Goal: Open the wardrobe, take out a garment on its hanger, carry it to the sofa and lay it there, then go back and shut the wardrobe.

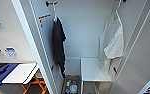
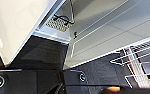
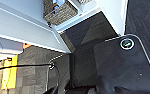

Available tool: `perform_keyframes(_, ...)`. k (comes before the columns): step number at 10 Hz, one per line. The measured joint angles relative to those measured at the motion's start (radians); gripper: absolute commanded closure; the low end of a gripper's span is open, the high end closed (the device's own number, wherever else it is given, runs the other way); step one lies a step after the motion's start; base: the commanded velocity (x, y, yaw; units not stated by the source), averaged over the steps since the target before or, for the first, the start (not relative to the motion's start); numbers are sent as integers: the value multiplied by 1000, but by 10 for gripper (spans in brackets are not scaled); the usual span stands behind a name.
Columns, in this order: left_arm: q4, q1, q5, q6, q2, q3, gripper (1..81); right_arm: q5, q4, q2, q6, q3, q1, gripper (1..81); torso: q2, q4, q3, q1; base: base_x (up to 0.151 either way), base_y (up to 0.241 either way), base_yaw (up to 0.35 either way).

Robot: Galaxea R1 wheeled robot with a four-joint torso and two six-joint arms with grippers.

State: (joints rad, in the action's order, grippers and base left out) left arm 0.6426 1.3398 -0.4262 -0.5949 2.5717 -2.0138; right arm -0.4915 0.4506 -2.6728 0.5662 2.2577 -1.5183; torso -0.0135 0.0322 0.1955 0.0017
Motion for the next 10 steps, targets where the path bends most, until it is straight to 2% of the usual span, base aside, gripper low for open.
perform_keyframes(2,0,0,-46,-75,57,-114,10,19,19,-45,0,36,-44,10,0,0,0,0,0,0,0)
perform_keyframes(5,0,-10,-114,-173,157,-269,10,21,22,-41,0,46,-44,10,0,0,0,0,0,0,0)
perform_keyframes(7,2,-48,-137,-217,193,-298,10,21,23,-44,1,46,-44,10,0,0,0,0,0,0,0)
perform_keyframes(10,5,-120,-143,-226,194,-311,10,21,23,-46,1,46,-44,10,0,0,0,0,0,0,0)
